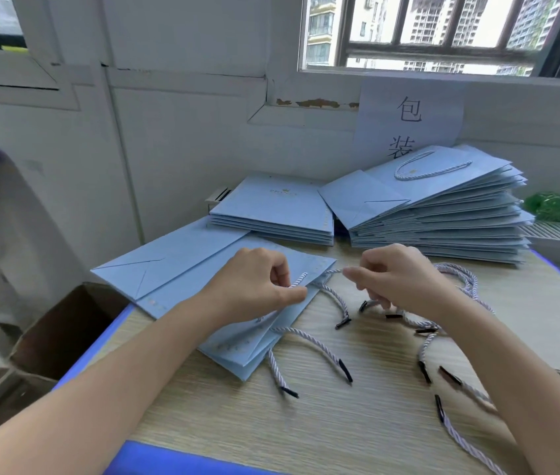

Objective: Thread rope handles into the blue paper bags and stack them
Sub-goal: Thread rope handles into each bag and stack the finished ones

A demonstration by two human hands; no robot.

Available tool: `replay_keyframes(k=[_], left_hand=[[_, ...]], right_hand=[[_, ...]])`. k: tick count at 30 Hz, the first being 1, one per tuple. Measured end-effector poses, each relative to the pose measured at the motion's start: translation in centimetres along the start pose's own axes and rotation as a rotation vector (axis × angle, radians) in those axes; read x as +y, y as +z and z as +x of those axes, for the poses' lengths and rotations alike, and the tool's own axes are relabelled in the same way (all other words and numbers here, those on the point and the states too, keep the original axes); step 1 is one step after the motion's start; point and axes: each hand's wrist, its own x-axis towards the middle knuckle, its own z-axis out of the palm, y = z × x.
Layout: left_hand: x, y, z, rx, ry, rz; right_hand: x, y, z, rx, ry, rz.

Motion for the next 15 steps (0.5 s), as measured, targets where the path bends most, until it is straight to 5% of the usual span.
replay_keyframes(k=[4, 15], left_hand=[[0.0, 0.5, -0.3, 0.073, 0.089, -0.019], [1.1, 2.1, -0.9, 0.162, 0.156, 0.118]], right_hand=[[-0.7, 0.8, -0.3, -0.254, -0.043, 0.204], [-4.2, 3.4, 0.0, -0.244, 0.004, -0.416]])
